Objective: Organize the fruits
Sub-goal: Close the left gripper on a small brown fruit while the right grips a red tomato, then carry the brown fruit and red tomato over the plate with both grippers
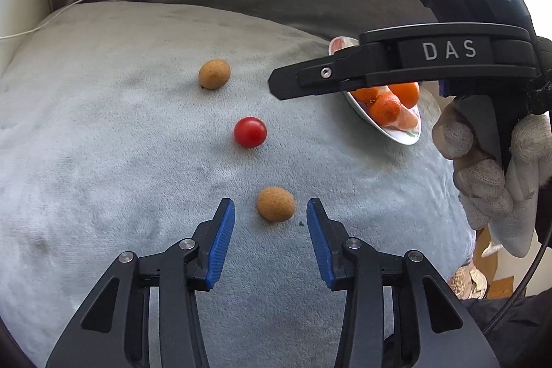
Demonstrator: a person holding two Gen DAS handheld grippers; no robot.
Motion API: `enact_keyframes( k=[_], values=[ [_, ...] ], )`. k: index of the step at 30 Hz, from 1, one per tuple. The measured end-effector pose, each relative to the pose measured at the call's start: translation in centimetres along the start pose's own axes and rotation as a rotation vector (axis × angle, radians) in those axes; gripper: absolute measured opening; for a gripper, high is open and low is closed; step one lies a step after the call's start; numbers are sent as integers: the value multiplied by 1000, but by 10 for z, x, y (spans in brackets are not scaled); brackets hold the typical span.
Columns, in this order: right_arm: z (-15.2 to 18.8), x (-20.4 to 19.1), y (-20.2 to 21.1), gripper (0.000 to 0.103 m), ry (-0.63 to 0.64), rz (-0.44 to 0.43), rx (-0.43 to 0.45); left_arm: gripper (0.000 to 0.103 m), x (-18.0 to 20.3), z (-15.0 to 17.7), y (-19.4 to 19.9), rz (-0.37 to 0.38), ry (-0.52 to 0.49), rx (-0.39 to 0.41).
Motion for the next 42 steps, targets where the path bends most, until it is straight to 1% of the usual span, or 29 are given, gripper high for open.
enact_keyframes(
  k=[2,7,8,10,19,24,25,26,33,42],
  values=[
    [3,-2,-6,49,-3,-11,-17,41,2,0,-2,8,-4,-7],
    [7,-7,-18,46,18,-6,-40,40,8,0,-13,11,-20,-25],
    [8,-8,-20,43,21,-5,-45,40,9,0,-15,13,-22,-26],
    [8,-9,-25,40,26,0,-51,40,12,0,-18,12,-26,-29],
    [8,-8,-39,36,28,13,-71,34,14,0,-34,20,-5,-42],
    [9,-7,-48,30,26,22,-89,27,12,-3,-40,8,-5,-45],
    [10,-7,-50,27,26,23,-92,26,12,-3,-40,7,-6,-45],
    [10,-6,-51,26,26,25,-94,26,12,-3,-41,8,-6,-44],
    [9,-3,-46,26,23,24,-74,26,3,-10,-39,10,-5,-39],
    [0,6,-16,25,-16,7,2,26,4,-10,-22,10,-5,-17]
  ],
)
Point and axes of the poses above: each gripper's, at about its wrist camera, not at the fingertips, and y roughly against the way its jaws point, x to its right, z to its underside, the point moved 10 cm from there along -y, roughly the way its jaws point, and after that the axes turned 2 degrees about -y, right-handed, at the moved point
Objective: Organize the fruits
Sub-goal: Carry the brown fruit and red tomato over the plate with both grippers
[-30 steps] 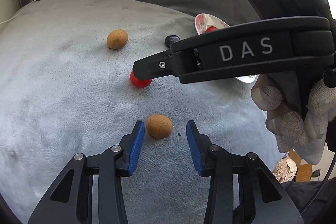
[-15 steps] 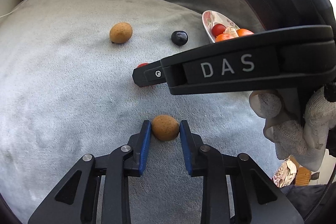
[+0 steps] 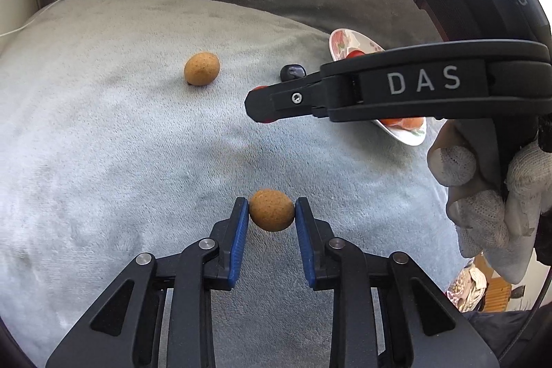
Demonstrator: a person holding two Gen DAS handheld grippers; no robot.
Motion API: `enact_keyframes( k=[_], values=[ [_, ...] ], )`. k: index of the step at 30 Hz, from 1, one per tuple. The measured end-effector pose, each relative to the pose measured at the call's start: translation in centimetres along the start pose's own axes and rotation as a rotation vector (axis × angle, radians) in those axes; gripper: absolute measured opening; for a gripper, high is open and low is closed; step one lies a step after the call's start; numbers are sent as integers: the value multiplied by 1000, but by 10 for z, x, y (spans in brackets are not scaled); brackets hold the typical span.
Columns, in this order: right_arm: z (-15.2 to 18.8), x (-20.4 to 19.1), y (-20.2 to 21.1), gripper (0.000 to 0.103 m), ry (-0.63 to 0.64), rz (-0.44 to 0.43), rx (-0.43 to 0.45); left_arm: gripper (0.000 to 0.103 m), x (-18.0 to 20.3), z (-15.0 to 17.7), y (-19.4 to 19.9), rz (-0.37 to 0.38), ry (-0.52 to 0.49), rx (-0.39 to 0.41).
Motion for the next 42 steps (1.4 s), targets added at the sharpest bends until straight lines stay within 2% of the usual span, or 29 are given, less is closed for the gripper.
enact_keyframes(
  k=[14,31,42],
  values=[
    [-3,33,52,25,-83,8,120,26,5,-9,17,5,-38,42],
    [-5,125,130,25,-184,101,254,26,71,-43,8,66,-138,82],
    [-7,155,142,25,-194,117,286,26,106,-55,-9,76,-184,96]
  ],
)
Point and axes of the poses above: each gripper's, at about its wrist camera, not at the fingertips, and y roughly against the way its jaws point, x to its right, z to its underside, the point moved 10 cm from there along -y, roughly the way its jaws point, and after that the axes turned 2 degrees about -y, right-handed, at the moved point
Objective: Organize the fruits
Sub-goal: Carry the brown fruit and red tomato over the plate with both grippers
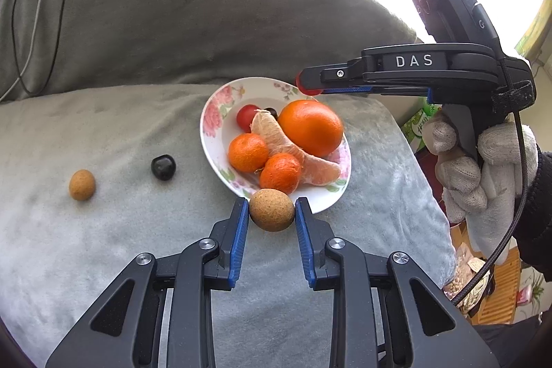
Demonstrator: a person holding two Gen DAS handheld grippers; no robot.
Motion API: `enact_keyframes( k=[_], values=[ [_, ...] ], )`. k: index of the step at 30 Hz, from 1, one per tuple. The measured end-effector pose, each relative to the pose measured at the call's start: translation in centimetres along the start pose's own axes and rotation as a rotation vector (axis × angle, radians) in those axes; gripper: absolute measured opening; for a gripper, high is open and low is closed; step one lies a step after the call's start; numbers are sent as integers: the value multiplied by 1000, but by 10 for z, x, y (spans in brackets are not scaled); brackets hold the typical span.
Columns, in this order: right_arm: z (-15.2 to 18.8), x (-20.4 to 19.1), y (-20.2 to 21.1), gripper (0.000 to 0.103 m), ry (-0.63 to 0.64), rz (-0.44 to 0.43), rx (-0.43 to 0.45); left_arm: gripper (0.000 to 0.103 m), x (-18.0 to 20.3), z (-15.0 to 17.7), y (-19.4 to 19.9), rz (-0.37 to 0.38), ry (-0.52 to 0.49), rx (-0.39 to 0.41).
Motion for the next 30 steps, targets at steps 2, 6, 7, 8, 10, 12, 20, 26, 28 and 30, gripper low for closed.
enact_keyframes(
  k=[2,6,7,8,10,12,20,26,28,30],
  values=[
    [-1,3,-1,25,4,1,0,26,6,-3,-3,5,-6,3],
    [-2,9,-4,25,15,2,-3,26,17,-7,-9,10,-22,9],
    [-3,9,-4,25,17,1,-3,26,20,-9,-10,13,-25,10],
    [-4,10,-5,25,19,0,-2,26,23,-10,-12,14,-28,11],
    [-4,13,-6,25,20,-1,-1,26,28,-12,-15,15,-34,11],
    [-5,15,-7,25,22,-2,-1,26,32,-13,-17,17,-40,14],
    [-8,22,-14,25,25,-8,-4,26,44,-19,-24,9,-57,19],
    [-11,26,-18,25,28,-12,-8,26,47,-20,-29,-5,-58,14],
    [-11,26,-19,25,29,-14,-10,26,49,-16,-23,-10,-62,13],
    [-11,26,-21,26,32,-14,-13,26,51,-17,-23,-11,-65,12]
  ],
)
Point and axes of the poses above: each gripper's, at about its wrist camera, not at the fingertips, and y roughly against the way its jaws point, x to its right, z to its underside, the point moved 10 cm from there along -y, roughly the way its jaws point, and after that the axes turned 2 degrees about -y, right-handed, at the moved point
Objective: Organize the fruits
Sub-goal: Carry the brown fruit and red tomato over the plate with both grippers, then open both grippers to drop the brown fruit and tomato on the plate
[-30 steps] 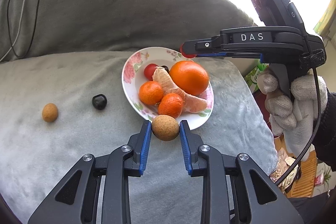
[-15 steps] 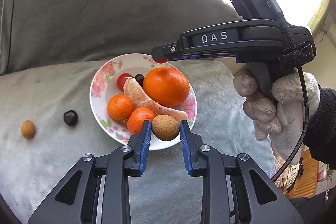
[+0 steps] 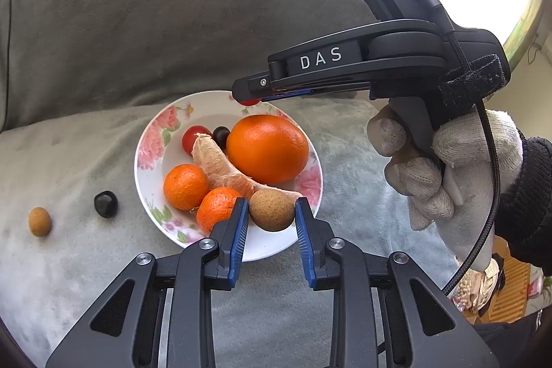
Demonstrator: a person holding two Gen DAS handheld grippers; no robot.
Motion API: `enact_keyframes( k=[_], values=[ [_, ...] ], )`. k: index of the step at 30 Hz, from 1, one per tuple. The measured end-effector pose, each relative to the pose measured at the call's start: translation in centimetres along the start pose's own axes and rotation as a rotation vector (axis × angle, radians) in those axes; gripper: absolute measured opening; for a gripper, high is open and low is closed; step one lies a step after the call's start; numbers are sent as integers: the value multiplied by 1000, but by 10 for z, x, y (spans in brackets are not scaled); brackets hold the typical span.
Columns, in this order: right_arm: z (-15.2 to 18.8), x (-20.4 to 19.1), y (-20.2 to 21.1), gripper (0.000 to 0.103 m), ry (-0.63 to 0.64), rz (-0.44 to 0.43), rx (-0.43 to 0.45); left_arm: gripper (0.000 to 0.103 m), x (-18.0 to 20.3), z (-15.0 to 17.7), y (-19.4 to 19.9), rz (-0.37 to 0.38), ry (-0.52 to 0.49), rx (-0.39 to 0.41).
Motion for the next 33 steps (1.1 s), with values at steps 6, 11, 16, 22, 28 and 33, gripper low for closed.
enact_keyframes(
  k=[6,11,16,22,28,33],
  values=[
    [1,-1,-3,26,1,-4,-2,26,3,0,3,-9,-10,1],
    [1,-2,-3,26,3,-1,2,26,5,0,6,-14,-13,2],
    [0,-2,-1,26,7,2,5,26,5,-1,6,-21,-14,1],
    [-2,-3,4,49,10,7,25,38,1,-2,4,-30,-15,6],
    [-4,-4,9,69,11,12,45,58,-3,-3,8,-41,2,15],
    [-6,-7,13,83,10,18,65,67,-9,-4,11,-52,13,18]
  ],
)
Point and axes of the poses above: each gripper's, at about its wrist camera, not at the fingertips, and y roughly against the way its jaws point, x to its right, z to its underside, the point moved 10 cm from there along -y, roughly the way its jaws point, and after that the axes turned 2 degrees about -y, right-handed, at the moved point
